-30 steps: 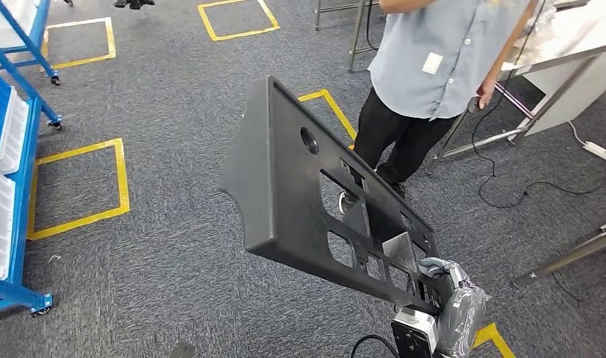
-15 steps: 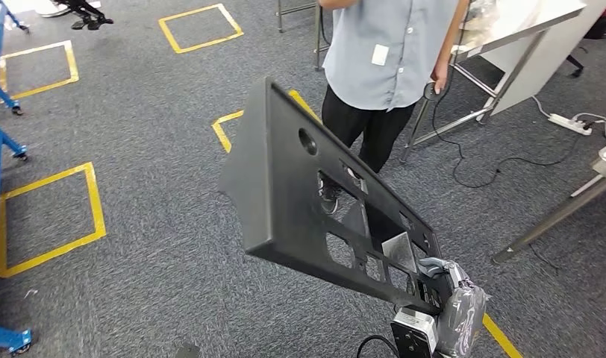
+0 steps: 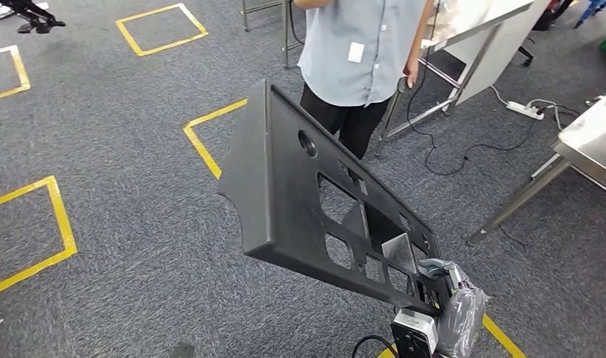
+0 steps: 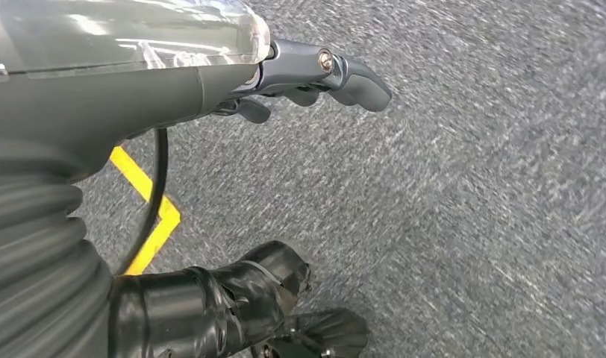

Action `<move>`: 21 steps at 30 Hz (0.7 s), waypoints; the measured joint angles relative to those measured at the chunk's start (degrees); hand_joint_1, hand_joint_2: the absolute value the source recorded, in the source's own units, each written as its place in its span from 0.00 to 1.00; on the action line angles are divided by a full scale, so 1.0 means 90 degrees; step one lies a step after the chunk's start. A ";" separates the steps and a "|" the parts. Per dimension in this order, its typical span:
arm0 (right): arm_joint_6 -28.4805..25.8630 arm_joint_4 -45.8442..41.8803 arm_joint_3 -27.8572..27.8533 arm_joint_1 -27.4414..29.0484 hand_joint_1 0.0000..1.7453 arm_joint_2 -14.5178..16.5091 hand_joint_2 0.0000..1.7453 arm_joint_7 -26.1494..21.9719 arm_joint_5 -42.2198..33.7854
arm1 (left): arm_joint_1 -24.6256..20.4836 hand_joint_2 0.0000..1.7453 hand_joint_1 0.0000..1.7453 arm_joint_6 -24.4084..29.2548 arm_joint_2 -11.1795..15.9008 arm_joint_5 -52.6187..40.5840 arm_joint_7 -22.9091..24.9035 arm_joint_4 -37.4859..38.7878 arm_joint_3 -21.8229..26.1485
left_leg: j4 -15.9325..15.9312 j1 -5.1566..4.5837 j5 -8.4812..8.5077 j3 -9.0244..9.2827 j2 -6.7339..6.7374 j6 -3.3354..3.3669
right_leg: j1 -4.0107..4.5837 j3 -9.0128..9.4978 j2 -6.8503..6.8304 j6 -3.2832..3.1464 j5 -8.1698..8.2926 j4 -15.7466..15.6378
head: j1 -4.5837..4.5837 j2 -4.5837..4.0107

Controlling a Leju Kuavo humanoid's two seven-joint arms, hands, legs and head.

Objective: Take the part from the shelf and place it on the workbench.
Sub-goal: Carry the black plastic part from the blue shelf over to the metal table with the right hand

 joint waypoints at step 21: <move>0.0002 0.0002 0.0012 -0.0002 1.00 -0.0002 1.00 0.0000 -0.0005 | -0.0020 1.00 0.00 0.0002 0.0013 0.0002 0.0001 0.0000 0.0002 | 0.0091 -0.0033 -0.0068 -0.0025 -0.0447 -0.0180 | 0.0089 0.0743 0.0465 -0.0283 0.0582 -0.1481 | -0.0012 0.0000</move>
